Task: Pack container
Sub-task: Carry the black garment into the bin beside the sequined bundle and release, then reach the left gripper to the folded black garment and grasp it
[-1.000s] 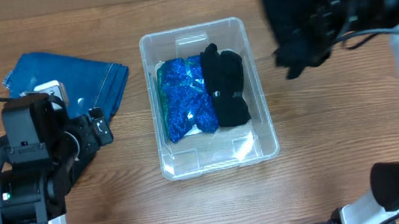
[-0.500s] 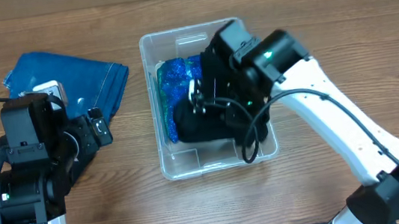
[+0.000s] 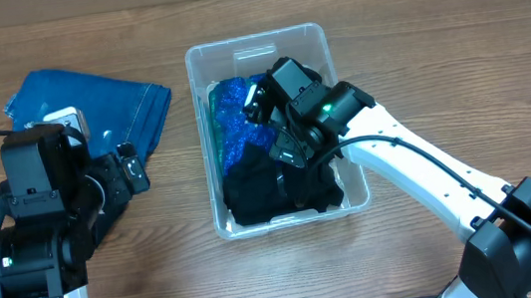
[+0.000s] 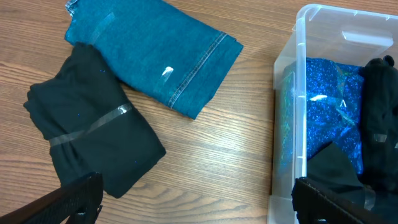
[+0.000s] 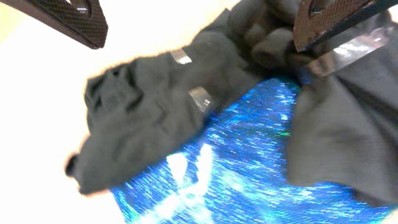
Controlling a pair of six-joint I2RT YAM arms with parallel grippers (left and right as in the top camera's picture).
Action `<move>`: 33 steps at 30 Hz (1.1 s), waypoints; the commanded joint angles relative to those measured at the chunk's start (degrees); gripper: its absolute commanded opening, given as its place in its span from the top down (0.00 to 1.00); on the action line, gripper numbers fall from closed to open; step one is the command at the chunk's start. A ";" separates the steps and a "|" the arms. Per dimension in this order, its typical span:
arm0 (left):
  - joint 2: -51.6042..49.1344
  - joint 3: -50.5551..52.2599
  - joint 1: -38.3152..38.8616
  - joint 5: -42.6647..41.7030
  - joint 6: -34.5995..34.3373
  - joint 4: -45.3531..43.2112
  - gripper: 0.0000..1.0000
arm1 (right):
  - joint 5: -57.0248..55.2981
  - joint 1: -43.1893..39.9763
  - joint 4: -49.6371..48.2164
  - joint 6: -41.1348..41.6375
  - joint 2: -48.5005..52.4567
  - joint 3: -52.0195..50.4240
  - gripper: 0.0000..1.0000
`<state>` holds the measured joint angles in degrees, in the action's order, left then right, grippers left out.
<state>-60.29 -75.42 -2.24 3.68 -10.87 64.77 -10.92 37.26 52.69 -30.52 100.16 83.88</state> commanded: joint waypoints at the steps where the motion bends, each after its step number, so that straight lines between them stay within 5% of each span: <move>1: 0.02 -1.25 0.35 -0.52 -1.16 -0.11 0.00 | 4.52 1.42 1.29 5.70 -1.05 0.52 0.00; 4: 0.02 -1.25 0.35 -0.50 -1.14 -0.07 0.00 | 18.43 2.01 1.81 6.36 -1.22 0.70 0.00; 7: 0.02 -1.25 0.35 -0.11 -1.11 -0.11 0.00 | 14.16 0.20 1.01 14.64 -6.08 5.55 0.00; 12: 0.00 -1.25 0.26 3.08 -1.79 0.87 0.00 | 18.71 -17.79 0.15 31.82 -19.37 11.23 0.00; 15: -0.37 -1.25 -7.58 9.07 -6.08 2.97 0.00 | 21.57 -31.43 9.18 32.35 -21.66 11.23 0.00; 18: -3.82 -1.07 -25.27 -0.59 -5.90 3.72 0.00 | 24.06 -37.77 12.74 32.74 -21.59 10.34 0.00; 24: -20.59 1.55 -42.07 -3.72 -5.86 0.07 0.00 | 24.52 -38.77 12.81 32.72 -21.59 10.32 0.00; 33: -46.01 1.55 -42.32 -16.02 9.60 -12.94 0.00 | 24.50 -38.77 12.98 32.24 -21.59 10.32 0.00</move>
<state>-100.92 -74.24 -44.62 -6.07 -8.12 53.63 13.19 -1.48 65.71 1.74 79.09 94.06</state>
